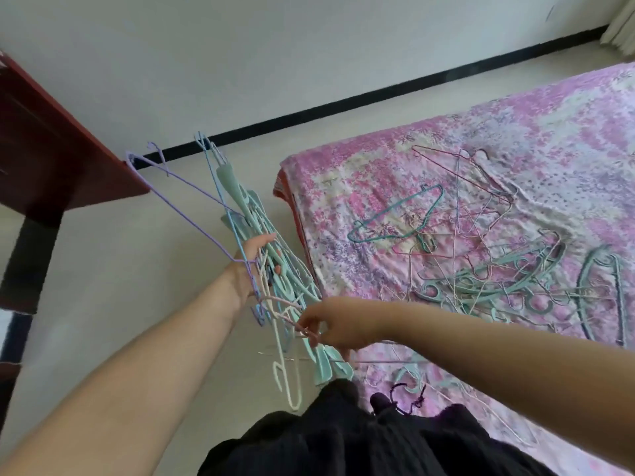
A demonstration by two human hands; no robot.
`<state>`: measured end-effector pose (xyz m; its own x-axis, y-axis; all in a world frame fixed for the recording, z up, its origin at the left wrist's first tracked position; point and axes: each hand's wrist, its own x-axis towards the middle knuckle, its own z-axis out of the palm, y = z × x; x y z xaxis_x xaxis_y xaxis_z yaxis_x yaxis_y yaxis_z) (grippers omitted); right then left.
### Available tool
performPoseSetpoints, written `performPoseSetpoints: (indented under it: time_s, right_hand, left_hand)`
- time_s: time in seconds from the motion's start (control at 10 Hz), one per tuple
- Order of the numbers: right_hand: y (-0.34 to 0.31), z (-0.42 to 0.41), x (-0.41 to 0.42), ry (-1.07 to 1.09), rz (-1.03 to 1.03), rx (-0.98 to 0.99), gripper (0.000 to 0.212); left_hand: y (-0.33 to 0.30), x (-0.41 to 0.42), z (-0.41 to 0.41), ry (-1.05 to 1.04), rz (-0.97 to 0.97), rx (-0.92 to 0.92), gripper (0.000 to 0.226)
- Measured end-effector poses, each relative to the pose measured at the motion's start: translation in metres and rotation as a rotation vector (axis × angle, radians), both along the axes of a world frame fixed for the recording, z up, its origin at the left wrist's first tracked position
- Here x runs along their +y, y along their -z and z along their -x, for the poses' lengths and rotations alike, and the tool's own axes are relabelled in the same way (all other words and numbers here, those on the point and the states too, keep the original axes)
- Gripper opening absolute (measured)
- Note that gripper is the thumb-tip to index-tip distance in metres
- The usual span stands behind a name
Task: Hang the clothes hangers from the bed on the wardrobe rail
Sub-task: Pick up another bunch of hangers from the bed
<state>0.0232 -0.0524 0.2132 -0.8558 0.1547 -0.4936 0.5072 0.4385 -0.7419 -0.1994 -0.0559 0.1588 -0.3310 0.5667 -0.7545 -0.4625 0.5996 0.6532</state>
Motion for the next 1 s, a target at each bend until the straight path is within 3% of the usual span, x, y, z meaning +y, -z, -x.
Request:
performPoseSetpoints:
  time_s: [0.3, 0.4, 0.5, 0.6, 0.7, 0.8, 1.0]
  right_hand:
    - [-0.057, 0.093, -0.049, -0.322, -0.387, -0.067, 0.027]
    - [-0.082, 0.130, -0.094, -0.491, -0.623, -0.031, 0.023]
    - [-0.099, 0.164, -0.145, -0.624, -0.762, -0.040, 0.035]
    - [-0.102, 0.195, -0.208, -0.677, -0.942, 0.013, 0.068]
    - [-0.094, 0.217, -0.277, -0.661, -1.061, 0.167, 0.071]
    - [-0.081, 0.232, -0.341, -0.613, -1.073, 0.395, 0.045]
    - [-0.048, 0.250, -0.435, -0.753, -1.128, 0.610, 0.029]
  left_hand:
    - [-0.034, -0.098, 0.081, -0.148, -0.067, 0.103, 0.024]
    - [-0.036, -0.150, 0.108, -0.121, -0.117, 0.157, 0.043]
    - [-0.048, -0.214, 0.124, -0.151, -0.113, 0.158, 0.042]
    - [-0.070, -0.287, 0.128, -0.257, -0.122, 0.165, 0.054]
    - [-0.089, -0.371, 0.123, -0.386, -0.203, 0.169, 0.053]
    - [-0.092, -0.449, 0.130, -0.536, -0.246, 0.135, 0.053]
    - [-0.073, -0.596, 0.145, -0.727, -0.184, 0.253, 0.020]
